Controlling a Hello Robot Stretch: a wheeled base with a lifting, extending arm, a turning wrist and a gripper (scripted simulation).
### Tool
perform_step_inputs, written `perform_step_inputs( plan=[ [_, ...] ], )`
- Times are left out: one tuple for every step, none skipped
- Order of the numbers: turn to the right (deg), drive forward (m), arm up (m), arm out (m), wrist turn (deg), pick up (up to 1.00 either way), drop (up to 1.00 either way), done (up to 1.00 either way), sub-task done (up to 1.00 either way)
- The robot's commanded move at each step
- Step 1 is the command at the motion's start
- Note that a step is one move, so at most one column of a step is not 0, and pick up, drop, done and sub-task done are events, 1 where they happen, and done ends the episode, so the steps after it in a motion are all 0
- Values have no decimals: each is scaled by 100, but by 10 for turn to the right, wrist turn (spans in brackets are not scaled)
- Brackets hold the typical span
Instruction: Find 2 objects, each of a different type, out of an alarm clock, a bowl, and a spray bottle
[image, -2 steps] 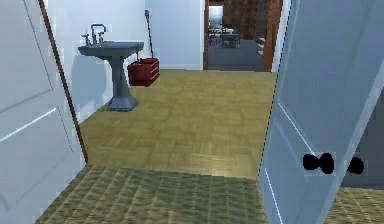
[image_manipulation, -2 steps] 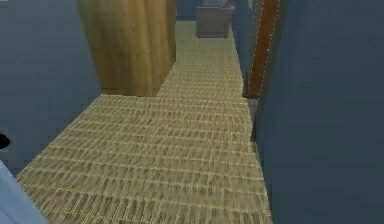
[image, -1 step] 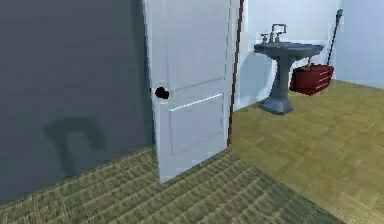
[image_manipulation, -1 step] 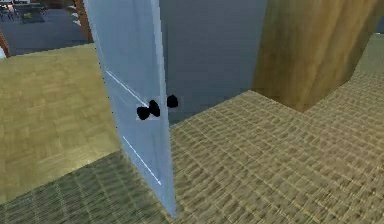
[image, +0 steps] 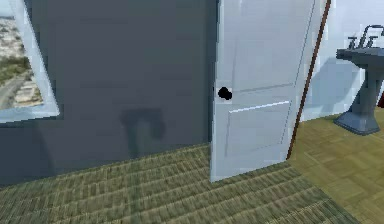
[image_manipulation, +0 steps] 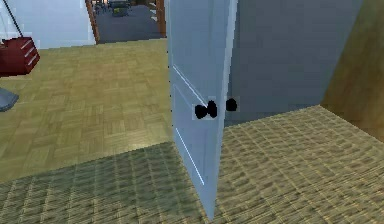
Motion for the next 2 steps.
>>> perform_step_inputs(
  plan=[
    [0, 5, 0, 0, 0, 0, 0, 0, 0],
    [-450, 0, 0, 0, 0, 0, 0, 0, 0]
  ],
)
